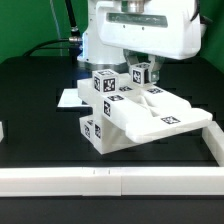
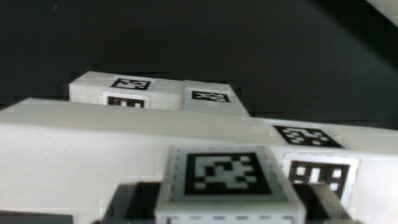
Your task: Assemble chair
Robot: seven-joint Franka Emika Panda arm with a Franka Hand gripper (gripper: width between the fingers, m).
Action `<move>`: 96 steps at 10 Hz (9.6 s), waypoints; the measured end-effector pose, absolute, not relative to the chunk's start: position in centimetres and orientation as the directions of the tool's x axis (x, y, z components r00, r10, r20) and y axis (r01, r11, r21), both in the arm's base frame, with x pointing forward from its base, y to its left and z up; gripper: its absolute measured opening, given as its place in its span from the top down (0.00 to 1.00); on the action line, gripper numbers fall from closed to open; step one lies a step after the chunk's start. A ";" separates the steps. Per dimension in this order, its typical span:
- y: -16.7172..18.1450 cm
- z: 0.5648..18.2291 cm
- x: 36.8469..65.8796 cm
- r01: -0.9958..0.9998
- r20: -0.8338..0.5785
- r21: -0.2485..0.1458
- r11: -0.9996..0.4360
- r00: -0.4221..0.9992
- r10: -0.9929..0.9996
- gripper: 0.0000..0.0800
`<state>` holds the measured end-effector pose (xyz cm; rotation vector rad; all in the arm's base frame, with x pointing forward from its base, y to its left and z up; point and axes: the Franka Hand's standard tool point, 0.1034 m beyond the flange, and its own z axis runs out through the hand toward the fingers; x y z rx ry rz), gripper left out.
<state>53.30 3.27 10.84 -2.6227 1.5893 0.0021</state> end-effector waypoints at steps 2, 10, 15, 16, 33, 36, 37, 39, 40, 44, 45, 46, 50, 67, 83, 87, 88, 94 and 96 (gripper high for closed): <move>3.5 10.8 53.3 -0.929 -0.053 -0.064 -0.366 0.369 -0.928 0.66; 3.9 11.0 53.4 -0.683 -0.028 -0.066 -0.728 0.730 -0.682 0.19; 3.7 11.0 53.5 -0.313 0.006 -0.062 -0.948 0.949 -0.314 0.19; 3.7 11.0 53.5 -0.222 0.012 -0.056 -0.973 0.975 -0.223 0.19; 3.7 10.9 53.4 -0.251 0.015 -0.032 -0.967 0.968 -0.252 0.66; 3.7 10.9 53.4 -0.448 0.008 -0.036 -0.893 0.894 -0.448 0.66; 3.7 10.8 53.4 -0.535 0.004 -0.045 -0.844 0.845 -0.536 0.66; 3.7 10.8 53.4 -0.632 0.002 -0.049 -0.773 0.774 -0.633 0.66; 3.7 10.8 53.4 -0.679 -0.003 -0.052 -0.732 0.733 -0.680 0.66; 4.0 10.8 53.4 -0.846 -0.025 -0.058 -0.530 0.532 -0.846 0.66; 4.0 10.8 53.4 -0.870 -0.030 -0.059 -0.489 0.492 -0.870 0.66; 4.0 10.8 53.5 -0.895 -0.034 -0.059 -0.443 0.445 -0.895 0.66; 4.4 10.8 53.4 -0.978 -0.061 -0.053 -0.200 0.203 -0.977 0.56; 4.5 11.2 53.6 -0.118 -0.017 -0.012 -0.993 0.993 -0.118 0.19; 4.8 11.2 54.2 -0.734 -0.007 -0.067 -0.676 0.677 -0.735 0.64; 5.1 11.2 54.3 -0.895 -0.035 -0.074 -0.439 0.443 -0.896 0.64; 5.2 11.2 54.3 -0.923 -0.041 -0.072 -0.379 0.382 -0.923 0.64; 5.6 11.3 54.4 -0.998 -0.086 -0.060 -0.035 0.040 -0.995 0.64; 5.8 11.3 54.4 -0.997 -0.097 -0.054 0.054 -0.048 -0.994 0.64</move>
Offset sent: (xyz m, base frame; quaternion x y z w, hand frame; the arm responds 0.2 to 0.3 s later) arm 0.0000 0.0000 0.0000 0.0000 0.0000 0.0000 1.0000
